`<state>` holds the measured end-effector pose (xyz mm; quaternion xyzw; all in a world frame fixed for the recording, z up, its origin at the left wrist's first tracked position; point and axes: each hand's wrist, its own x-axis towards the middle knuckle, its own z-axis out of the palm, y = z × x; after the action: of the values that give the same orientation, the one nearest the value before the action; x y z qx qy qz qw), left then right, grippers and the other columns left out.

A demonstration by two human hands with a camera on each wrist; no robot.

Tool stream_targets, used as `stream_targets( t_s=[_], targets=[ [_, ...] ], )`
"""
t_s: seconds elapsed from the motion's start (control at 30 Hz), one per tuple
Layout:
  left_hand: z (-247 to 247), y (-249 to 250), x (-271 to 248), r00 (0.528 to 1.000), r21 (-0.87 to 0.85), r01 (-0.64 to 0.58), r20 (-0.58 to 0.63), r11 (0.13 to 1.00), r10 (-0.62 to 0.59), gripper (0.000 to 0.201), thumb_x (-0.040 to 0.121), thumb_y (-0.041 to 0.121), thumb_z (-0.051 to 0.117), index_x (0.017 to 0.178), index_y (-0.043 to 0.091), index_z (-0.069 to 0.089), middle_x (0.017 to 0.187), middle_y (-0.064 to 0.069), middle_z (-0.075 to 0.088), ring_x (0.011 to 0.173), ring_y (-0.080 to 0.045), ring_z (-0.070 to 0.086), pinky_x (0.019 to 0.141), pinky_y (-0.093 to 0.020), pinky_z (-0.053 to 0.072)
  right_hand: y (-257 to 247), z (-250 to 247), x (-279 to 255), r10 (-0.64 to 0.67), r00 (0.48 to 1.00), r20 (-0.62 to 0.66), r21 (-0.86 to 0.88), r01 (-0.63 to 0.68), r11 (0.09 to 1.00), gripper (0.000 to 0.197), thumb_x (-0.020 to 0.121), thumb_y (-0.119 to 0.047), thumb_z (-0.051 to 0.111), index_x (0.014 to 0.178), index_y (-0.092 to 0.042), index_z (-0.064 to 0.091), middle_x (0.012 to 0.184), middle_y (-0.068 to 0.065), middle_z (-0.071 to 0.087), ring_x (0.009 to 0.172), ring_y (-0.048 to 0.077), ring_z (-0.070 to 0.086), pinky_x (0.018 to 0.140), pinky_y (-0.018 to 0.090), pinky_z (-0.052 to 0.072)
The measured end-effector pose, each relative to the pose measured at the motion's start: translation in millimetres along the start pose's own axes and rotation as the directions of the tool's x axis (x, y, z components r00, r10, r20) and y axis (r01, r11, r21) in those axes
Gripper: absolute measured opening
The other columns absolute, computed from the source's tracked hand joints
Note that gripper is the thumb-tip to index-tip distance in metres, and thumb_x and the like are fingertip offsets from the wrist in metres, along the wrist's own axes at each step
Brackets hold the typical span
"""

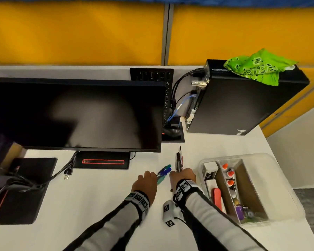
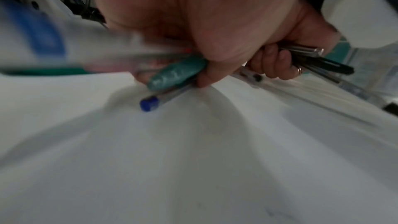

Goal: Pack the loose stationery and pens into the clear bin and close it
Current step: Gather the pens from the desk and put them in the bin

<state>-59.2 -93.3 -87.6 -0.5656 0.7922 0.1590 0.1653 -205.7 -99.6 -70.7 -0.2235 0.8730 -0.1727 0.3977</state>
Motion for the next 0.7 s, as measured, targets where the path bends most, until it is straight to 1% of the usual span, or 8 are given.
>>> stream_targets(
  t_s=[0.07,0.2,0.3,0.37,0.43,0.57,0.63,0.7],
  targets=[
    [-1,-5,-2,1.0,-0.01,0.001,0.006,1.0,-0.001,0.031,0.098,0.014,0.046,0.129,0.012,0.044,0.128,-0.009,0.051,0.111,-0.028,0.056,0.087,-0.037,0.05,2,1,-9,-0.056,0.998,0.012,0.096,0.054,0.994,0.028,0.084,-0.032,0.063,0.094,-0.007,0.07,0.085,0.01,0.074,0.075,0.03,0.07,0.072,0.038,0.061],
    [0,-19,-9,1.0,-0.057,0.008,0.026,0.998,-0.007,0.031,0.097,0.015,0.044,0.128,0.013,0.045,0.126,-0.01,0.056,0.112,-0.029,0.059,0.09,-0.04,0.05,12,-5,-32,-0.212,0.976,-0.044,0.317,0.215,0.924,0.015,0.094,-0.015,0.055,0.088,-0.004,0.061,0.068,0.007,0.058,0.062,0.025,0.054,0.051,0.027,0.043],
    [-2,-30,-17,0.999,-0.218,0.029,0.048,0.975,-0.019,0.031,0.095,0.019,0.046,0.125,0.013,0.046,0.119,-0.01,0.061,0.108,-0.031,0.061,0.09,-0.04,0.05,14,-8,-49,-0.322,0.94,-0.116,0.442,0.339,0.83,0.01,0.095,-0.006,0.053,0.089,-0.001,0.059,0.064,0.006,0.053,0.05,0.015,0.048,0.043,0.018,0.043],
    [-6,-39,-25,1.0,-0.424,0.022,0.025,0.905,-0.012,0.028,0.094,0.019,0.048,0.121,0.012,0.048,0.107,-0.01,0.063,0.101,-0.033,0.063,0.082,-0.036,0.047,15,-8,-61,-0.424,0.896,-0.136,0.467,0.435,0.77,0.008,0.097,-0.008,0.052,0.092,-0.012,0.057,0.067,0.003,0.056,0.05,0.008,0.049,0.048,0.021,0.046],
    [-12,-45,-37,0.999,-0.585,-0.044,-0.052,0.81,0.017,0.028,0.094,0.017,0.051,0.121,0.011,0.048,0.102,-0.009,0.063,0.094,-0.031,0.062,0.077,-0.034,0.045,19,-7,-71,-0.532,0.835,-0.141,0.442,0.534,0.721,0.015,0.099,-0.008,0.051,0.093,-0.022,0.053,0.069,0.001,0.058,0.054,0.002,0.052,0.053,0.011,0.045],
    [-22,-41,-57,0.978,-0.796,-0.138,-0.202,0.589,-0.044,0.022,0.099,0.018,0.053,0.12,0.02,0.047,0.089,0.007,0.058,0.071,-0.009,0.054,0.061,-0.021,0.042,32,0,-86,-0.619,0.77,-0.157,0.44,0.616,0.654,0.033,0.098,-0.003,0.053,0.089,-0.035,0.051,0.076,0.007,0.063,0.063,0.003,0.054,0.059,0.007,0.044],
    [-21,-34,-61,0.965,-0.847,-0.167,-0.245,0.504,-0.092,0.023,0.1,0.018,0.052,0.121,0.024,0.046,0.09,0.007,0.059,0.071,-0.008,0.055,0.061,-0.023,0.046,38,8,-91,-0.629,0.759,-0.167,0.426,0.631,0.649,0.036,0.099,-0.01,0.055,0.091,-0.044,0.053,0.078,-0.001,0.064,0.067,0.005,0.058,0.061,0.009,0.045],
    [-17,-26,-62,0.946,-0.865,-0.214,-0.299,0.453,-0.125,0.017,0.1,0.018,0.052,0.115,0.024,0.048,0.092,0.002,0.062,0.074,-0.014,0.058,0.062,-0.027,0.051,43,13,-95,-0.65,0.737,-0.186,0.419,0.657,0.626,0.035,0.098,-0.012,0.057,0.093,-0.046,0.054,0.083,-0.011,0.066,0.076,0.0,0.062,0.067,0.006,0.045]
  ],
)
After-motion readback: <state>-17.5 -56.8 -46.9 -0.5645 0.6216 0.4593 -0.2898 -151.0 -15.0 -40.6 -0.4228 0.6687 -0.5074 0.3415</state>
